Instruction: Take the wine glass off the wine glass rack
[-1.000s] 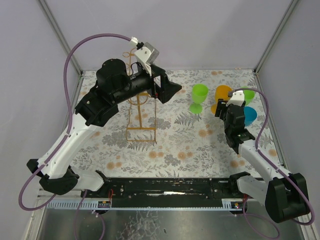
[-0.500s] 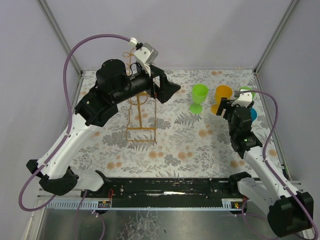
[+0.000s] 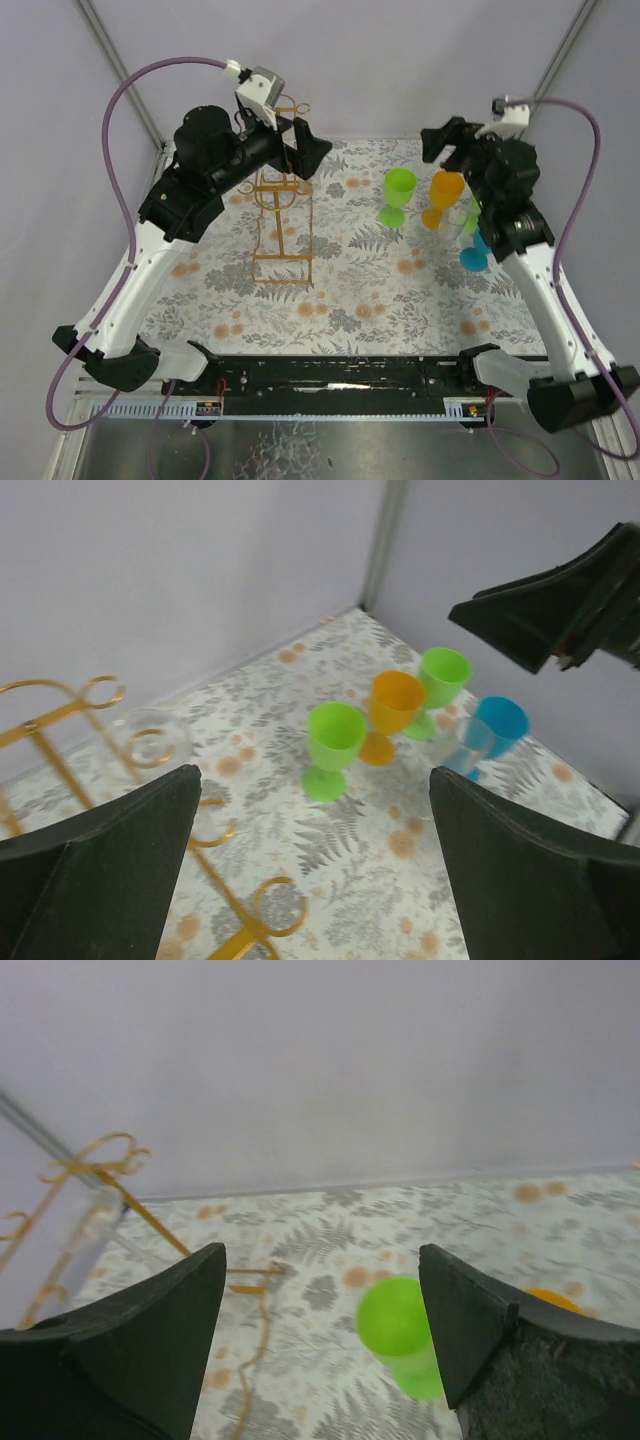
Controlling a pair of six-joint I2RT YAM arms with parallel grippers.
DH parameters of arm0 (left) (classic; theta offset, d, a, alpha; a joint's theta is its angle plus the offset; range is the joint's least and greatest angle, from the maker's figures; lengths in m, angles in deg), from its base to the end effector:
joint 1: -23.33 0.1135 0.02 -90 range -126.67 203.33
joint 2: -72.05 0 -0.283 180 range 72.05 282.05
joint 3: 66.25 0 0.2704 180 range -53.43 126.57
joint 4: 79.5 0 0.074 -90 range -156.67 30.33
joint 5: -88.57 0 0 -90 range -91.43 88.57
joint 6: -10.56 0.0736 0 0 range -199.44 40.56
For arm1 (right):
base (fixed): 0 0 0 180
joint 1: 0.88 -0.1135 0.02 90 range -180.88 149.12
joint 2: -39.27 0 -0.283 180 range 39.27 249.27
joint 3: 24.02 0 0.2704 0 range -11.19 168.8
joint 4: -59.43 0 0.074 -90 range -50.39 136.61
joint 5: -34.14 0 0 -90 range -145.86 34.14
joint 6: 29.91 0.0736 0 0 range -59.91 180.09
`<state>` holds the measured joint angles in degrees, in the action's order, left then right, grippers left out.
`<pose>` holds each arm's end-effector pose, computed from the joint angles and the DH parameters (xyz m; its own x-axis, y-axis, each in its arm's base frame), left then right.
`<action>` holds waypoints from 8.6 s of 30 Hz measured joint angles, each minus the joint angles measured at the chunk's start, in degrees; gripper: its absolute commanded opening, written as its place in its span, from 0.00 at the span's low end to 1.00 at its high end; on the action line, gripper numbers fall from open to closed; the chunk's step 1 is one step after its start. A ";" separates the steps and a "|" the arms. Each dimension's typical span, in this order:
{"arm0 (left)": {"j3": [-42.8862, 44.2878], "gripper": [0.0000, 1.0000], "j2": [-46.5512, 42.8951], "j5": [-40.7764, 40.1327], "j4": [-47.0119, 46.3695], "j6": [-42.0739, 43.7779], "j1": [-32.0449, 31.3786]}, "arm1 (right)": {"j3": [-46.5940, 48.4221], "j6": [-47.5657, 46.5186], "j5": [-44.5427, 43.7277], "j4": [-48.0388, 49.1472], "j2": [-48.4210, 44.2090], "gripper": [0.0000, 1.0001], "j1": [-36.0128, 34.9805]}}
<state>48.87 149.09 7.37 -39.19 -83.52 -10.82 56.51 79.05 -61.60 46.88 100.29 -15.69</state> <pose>0.2552 -0.1867 0.5504 -0.0806 -0.0303 -0.9963 0.6772 0.7317 -0.0770 0.2764 0.0655 0.4692 0.0593 0.3501 -0.9348 -0.1878 0.9237 0.3340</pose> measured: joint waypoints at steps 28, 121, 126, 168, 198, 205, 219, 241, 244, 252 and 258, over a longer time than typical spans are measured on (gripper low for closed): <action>-9.09 1.00 -3.89 -4.13 3.26 -16.85 26.82 | 38.32 45.33 48.28 0.92 49.79 0.63 -0.74; -13.90 0.98 -7.13 2.40 3.19 -19.06 27.85 | 41.90 48.68 52.68 -4.96 51.91 0.00 -5.05; -11.98 0.93 -6.25 12.66 2.80 -22.27 27.85 | 33.42 45.22 50.31 -5.84 42.23 0.00 -2.67; -15.04 0.82 -0.79 46.36 -16.06 -42.66 11.56 | 9.79 28.13 40.37 -10.71 5.70 0.00 -12.92; -20.48 0.00 -0.92 49.09 -25.88 -49.48 11.37 | 10.23 26.67 38.21 -5.88 5.25 0.03 -16.33; -18.91 0.00 -0.92 49.99 -22.77 -46.05 10.78 | 10.23 24.15 36.48 -5.57 4.17 0.50 -16.65; 1.99 0.00 2.27 31.06 5.57 -2.75 -4.85 | 25.86 11.74 17.88 -27.36 -2.23 0.88 -16.70; -10.43 0.00 4.33 -11.87 14.14 46.86 -32.83 | 28.59 7.78 8.48 -44.04 4.83 0.99 -16.70; -13.44 0.00 4.33 -15.91 12.28 50.84 -34.32 | 28.98 7.23 7.34 -44.22 5.42 1.00 -16.70; -19.19 0.00 4.37 -24.44 4.79 60.08 -38.53 | 29.64 6.21 6.34 -44.52 10.43 1.00 -15.45; -21.24 0.00 4.83 -28.04 1.81 64.24 -40.46 | 29.53 6.29 6.75 -43.85 12.24 0.99 -13.18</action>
<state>27.63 153.92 -20.68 -37.37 -19.28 -51.28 86.04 85.35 -54.84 3.04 112.53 -28.87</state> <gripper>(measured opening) 0.043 0.995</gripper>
